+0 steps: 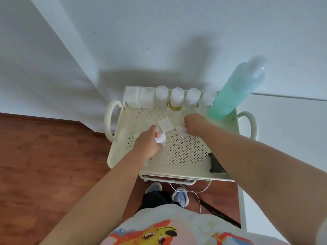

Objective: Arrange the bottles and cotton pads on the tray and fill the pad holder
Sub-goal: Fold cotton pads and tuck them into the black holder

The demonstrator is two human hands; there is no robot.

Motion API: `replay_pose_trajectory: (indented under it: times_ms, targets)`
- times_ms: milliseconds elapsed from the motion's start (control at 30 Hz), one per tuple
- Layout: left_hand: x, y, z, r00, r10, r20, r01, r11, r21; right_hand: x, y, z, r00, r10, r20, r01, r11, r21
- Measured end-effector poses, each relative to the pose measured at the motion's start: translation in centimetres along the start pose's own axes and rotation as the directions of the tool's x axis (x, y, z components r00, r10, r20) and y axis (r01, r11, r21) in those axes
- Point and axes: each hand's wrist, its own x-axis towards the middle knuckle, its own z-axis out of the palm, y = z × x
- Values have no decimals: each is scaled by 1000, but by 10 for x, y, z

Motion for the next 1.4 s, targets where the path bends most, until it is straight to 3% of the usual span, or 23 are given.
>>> replay_pose_trajectory:
  times_ms: [67,167,300,433,600,667,767,900,1233,1333,1400]
  targets:
    - [-3,2,-4,999,-48,25,52,975,-214,-1,-1,0,1000,-13,-2,13,999,35]
    - [-5,8,-11,990,-119,77,141,877,-459,-7,1,-10,999,-8,-54,23,961,275]
    - [-13,16,-16,987,-80,137,151,739,-656,-34,10,-30,989,17,-148,80,777,624]
    - [-22,23,-20,986,19,165,106,694,-712,-88,34,-38,982,94,-163,92,516,852]
    - [-25,39,-17,976,13,217,161,627,-762,-162,73,-30,952,242,-185,125,243,962]
    - [-27,49,-15,975,45,217,139,638,-757,-186,81,-24,937,285,-199,148,191,970]
    - [-32,69,-10,964,133,228,85,662,-745,-209,87,-14,929,302,-214,138,254,957]
    - [-38,99,-6,935,223,277,84,618,-782,-219,90,2,899,393,-196,61,331,942]
    - [-46,130,1,927,235,294,129,537,-834,-212,67,19,861,398,-317,-22,651,759]
    - [-47,130,2,928,235,289,121,543,-831,-212,65,22,812,396,-429,-65,791,608]
    - [-48,132,3,928,239,284,113,547,-829,-216,67,23,758,437,-485,-77,798,598]
